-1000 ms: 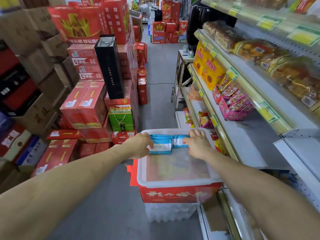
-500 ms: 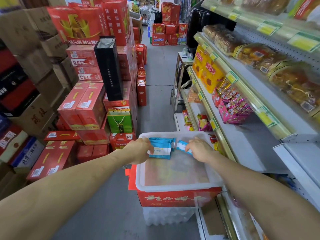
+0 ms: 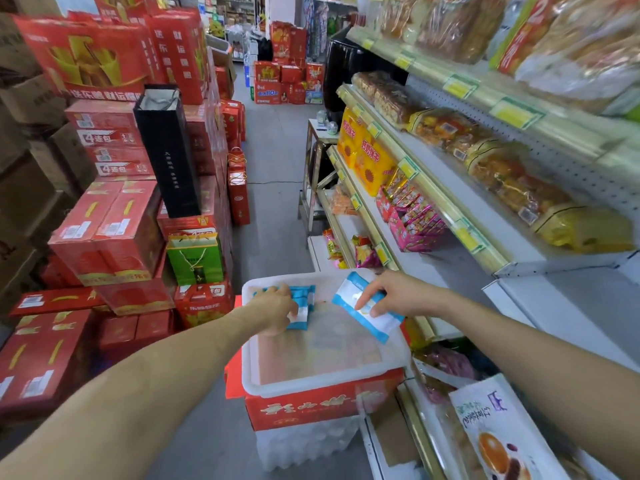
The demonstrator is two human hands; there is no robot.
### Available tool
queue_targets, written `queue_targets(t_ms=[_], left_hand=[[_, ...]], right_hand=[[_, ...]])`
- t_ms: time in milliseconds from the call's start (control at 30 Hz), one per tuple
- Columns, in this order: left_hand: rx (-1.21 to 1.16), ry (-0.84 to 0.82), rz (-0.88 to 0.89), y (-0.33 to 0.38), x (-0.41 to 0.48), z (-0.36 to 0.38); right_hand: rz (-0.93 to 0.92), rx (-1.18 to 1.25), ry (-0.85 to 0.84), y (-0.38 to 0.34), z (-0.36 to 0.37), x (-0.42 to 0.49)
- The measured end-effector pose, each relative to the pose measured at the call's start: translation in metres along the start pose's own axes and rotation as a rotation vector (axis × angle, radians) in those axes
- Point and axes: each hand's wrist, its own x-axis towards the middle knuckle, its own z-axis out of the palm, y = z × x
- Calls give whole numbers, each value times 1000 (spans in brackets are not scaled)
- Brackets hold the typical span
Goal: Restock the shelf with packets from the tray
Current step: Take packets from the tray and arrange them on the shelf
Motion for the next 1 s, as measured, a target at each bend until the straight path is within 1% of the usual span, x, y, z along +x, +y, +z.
queue_targets(t_ms=[233, 400, 633, 767, 867, 933, 1000], left_hand=[[-97, -42, -5, 9, 7, 20], [-144, -149, -32, 7, 19, 29], [-80, -177, -7, 3, 33, 43], [-75, -155, -92, 10, 33, 45], [-51, -156, -146, 23, 19, 34], [-10, -135, -127, 30, 12, 23], [36, -173, -117, 34, 5, 13]], right_hand=[[70, 51, 0, 14, -2, -33], [92, 35, -23, 23, 5, -49], [94, 22, -51, 25, 7, -59], [90, 36, -54, 21, 7, -62], [89, 32, -63, 19, 7, -65], [81, 20, -60, 17, 7, -70], [75, 22, -60, 14, 7, -72]])
